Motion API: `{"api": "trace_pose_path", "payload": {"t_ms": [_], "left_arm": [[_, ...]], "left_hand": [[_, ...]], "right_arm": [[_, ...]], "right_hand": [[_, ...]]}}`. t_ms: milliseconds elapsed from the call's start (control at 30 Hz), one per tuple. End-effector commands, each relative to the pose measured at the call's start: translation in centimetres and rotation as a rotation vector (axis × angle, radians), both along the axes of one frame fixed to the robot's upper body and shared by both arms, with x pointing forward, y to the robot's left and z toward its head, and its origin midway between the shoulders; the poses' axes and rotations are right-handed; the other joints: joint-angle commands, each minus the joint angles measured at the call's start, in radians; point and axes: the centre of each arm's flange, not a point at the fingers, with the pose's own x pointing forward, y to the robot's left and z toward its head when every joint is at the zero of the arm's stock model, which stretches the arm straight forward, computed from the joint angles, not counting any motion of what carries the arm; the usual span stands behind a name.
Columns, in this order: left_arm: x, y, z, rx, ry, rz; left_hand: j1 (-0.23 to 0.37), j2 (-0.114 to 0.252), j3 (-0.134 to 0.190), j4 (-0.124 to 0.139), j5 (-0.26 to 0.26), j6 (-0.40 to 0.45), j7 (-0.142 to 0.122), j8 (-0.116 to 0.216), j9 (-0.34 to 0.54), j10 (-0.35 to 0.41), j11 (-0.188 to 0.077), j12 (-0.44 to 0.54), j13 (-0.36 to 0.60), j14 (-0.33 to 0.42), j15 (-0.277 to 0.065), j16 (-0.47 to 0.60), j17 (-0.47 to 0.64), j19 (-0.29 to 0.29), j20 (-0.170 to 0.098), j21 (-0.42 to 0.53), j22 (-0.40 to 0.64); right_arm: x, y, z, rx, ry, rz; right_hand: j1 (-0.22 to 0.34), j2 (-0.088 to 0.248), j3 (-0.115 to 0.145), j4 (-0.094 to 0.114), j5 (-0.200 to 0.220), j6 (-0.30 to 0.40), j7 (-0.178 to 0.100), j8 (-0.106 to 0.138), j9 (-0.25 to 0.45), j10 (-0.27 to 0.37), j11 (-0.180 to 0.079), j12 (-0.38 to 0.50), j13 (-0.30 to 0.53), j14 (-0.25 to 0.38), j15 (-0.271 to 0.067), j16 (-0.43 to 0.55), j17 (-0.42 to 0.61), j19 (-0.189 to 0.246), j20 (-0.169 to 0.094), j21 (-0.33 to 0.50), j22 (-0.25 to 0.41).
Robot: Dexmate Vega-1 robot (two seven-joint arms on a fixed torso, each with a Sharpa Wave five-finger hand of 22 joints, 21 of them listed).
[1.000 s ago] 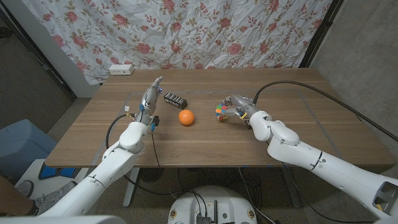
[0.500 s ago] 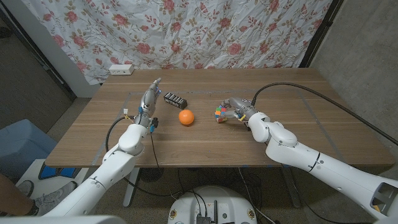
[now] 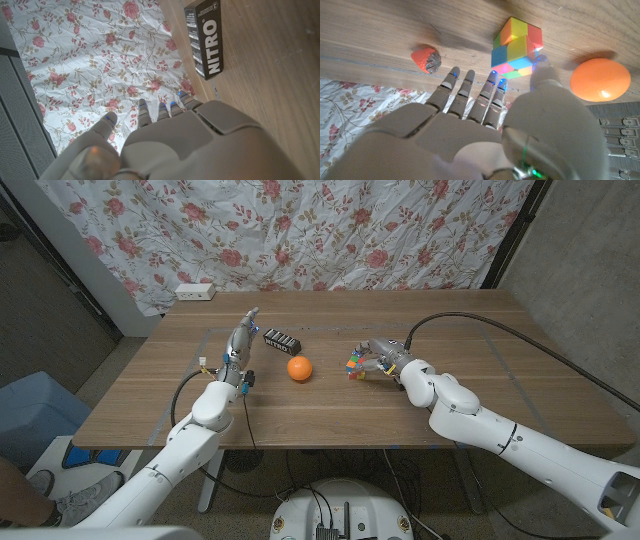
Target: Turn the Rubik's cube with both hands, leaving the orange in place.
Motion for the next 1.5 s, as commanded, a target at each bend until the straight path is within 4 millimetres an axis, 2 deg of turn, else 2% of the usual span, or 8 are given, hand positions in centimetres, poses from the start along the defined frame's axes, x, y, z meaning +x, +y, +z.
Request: {"api": "trace_pose_path", "payload": {"t_ms": [33,367,533,567,767,933,1100,1500], "left_arm": [[0.3,0.1,0.0,-0.005,0.011,0.005],[0.6,0.7,0.1,-0.004,0.017,0.009],[0.8,0.9,0.1,-0.003,0.02,0.004],[0.9,1.0,0.1,-0.004,0.02,0.002],[1.4,1.3,0.0,-0.036,0.005,0.016],[1.8,1.5,0.0,-0.018,0.008,0.006],[2.3,1.6,0.1,0.002,0.005,-0.003],[2.9,1.5,-0.6,-0.002,0.016,-0.004]], "left_hand": [[0.008,0.089,0.006,-0.002,0.001,0.005,0.005,0.004,0.001,0.004,0.003,0.001,0.003,-0.002,0.002,-0.004,-0.001,0.007,0.003,-0.001,0.001],[0.008,0.09,0.006,-0.001,0.002,0.006,0.007,0.004,0.002,0.005,0.003,0.001,0.003,0.0,0.001,-0.004,0.0,0.009,0.003,-0.002,0.001],[0.008,0.09,0.006,0.0,0.002,0.008,0.01,0.004,0.002,0.004,0.004,0.0,0.003,0.001,0.002,-0.004,0.0,0.01,0.002,-0.002,0.001],[0.008,0.09,0.006,0.0,0.002,0.008,0.012,0.004,0.002,0.004,0.004,0.0,0.003,0.001,0.001,-0.004,0.0,0.01,0.002,-0.003,0.001],[0.007,0.09,0.006,0.0,0.001,0.009,0.015,0.004,0.002,0.005,0.005,0.0,0.003,0.0,0.002,-0.005,0.0,0.01,0.002,-0.004,0.001],[0.007,0.09,0.006,0.0,0.001,0.009,0.017,0.004,0.002,0.005,0.004,0.0,0.003,0.001,0.002,-0.005,0.0,0.011,0.002,-0.004,0.001],[0.007,0.089,0.006,0.0,0.001,0.004,0.024,0.001,0.002,0.007,0.005,0.0,0.003,0.002,0.002,-0.005,0.0,0.012,0.002,-0.005,0.001],[0.008,0.088,0.005,-0.001,0.001,-0.011,0.038,-0.004,0.002,0.004,0.004,-0.002,0.003,0.0,0.0,-0.007,0.0,0.018,0.001,-0.004,0.001]], "right_arm": [[0.2,0.0,0.2,-0.047,0.032,0.014],[0.6,0.2,0.4,-0.083,0.075,0.028],[0.9,0.0,0.4,-0.1,0.087,0.035],[0.9,0.0,0.4,-0.1,0.083,0.037],[0.8,-0.3,0.4,-0.108,0.071,0.054],[1.0,-0.6,0.6,-0.118,0.093,0.079],[1.4,-1.1,0.9,-0.071,0.104,0.118],[2.1,-3.1,1.1,0.077,0.072,0.151]], "right_hand": [[-0.016,-0.02,0.007,0.002,0.015,-0.043,0.0,-0.023,0.002,-0.065,0.015,0.001,-0.006,-0.036,-0.024,-0.022,0.006,-0.027,0.006,-0.004,0.003],[-0.056,-0.043,-0.001,0.011,0.038,-0.125,0.011,-0.067,0.002,-0.163,0.039,0.002,-0.019,-0.083,0.011,-0.05,0.016,-0.066,0.015,-0.005,0.003],[-0.092,-0.049,-0.009,0.023,0.052,-0.181,0.033,-0.094,0.003,-0.219,0.043,0.001,-0.028,-0.133,0.04,-0.073,0.021,-0.108,0.025,-0.009,0.003],[-0.107,-0.051,-0.013,0.027,0.055,-0.193,0.037,-0.1,0.003,-0.238,0.055,0.001,-0.031,-0.148,0.053,-0.08,0.023,-0.12,0.03,-0.009,0.003],[-0.142,-0.055,-0.021,0.034,0.067,-0.263,0.059,-0.128,0.002,-0.295,0.071,0.0,-0.041,-0.182,0.064,-0.096,0.028,-0.147,0.036,-0.007,0.003],[-0.163,-0.057,-0.025,0.038,0.073,-0.298,0.066,-0.137,0.0,-0.343,0.093,-0.001,-0.049,-0.224,0.086,-0.114,0.029,-0.165,0.036,-0.007,0.004],[-0.193,-0.044,-0.023,0.044,0.069,-0.389,0.101,-0.153,-0.002,-0.415,0.122,-0.001,-0.062,-0.286,0.118,-0.14,0.029,-0.212,0.043,-0.008,0.004],[-0.28,-0.012,-0.037,0.082,0.041,-0.448,0.115,-0.15,-0.004,-0.479,0.127,0.002,-0.083,-0.308,0.124,-0.145,0.029,-0.189,0.033,0.008,0.004]]}}
